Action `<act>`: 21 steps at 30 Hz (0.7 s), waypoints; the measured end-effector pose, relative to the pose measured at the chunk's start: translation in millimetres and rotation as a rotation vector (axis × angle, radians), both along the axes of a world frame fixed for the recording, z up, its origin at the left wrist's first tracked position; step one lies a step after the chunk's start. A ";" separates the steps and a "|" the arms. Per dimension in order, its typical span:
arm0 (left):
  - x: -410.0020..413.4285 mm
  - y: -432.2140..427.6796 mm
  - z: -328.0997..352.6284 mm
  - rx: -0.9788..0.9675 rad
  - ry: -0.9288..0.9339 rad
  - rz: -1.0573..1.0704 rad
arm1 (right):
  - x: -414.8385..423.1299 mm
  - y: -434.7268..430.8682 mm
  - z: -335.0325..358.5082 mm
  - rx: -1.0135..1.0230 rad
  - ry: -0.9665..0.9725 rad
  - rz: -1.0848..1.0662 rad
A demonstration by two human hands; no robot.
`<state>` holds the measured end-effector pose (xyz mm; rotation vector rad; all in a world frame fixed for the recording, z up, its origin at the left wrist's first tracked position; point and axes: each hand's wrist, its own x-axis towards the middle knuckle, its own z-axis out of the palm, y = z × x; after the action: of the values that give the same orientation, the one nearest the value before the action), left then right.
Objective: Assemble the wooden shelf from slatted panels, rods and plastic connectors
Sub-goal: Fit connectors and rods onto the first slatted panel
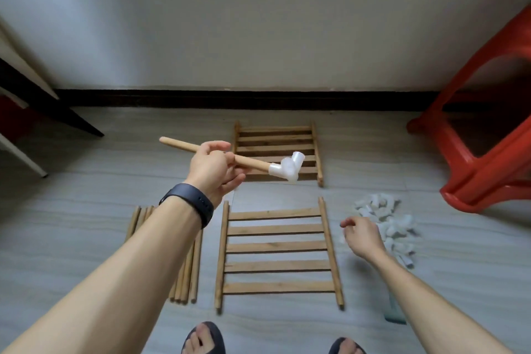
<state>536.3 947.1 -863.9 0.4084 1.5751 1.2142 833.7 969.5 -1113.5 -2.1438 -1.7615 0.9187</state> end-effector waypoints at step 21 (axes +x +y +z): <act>27.5 -76.1 68.7 0.453 0.042 -0.092 | -164.2 -51.0 346.4 0.359 0.968 -0.099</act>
<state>563.8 871.1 -795.3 0.7921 1.2923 1.4965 669.6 918.5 -767.1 -1.1989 -1.1769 1.2042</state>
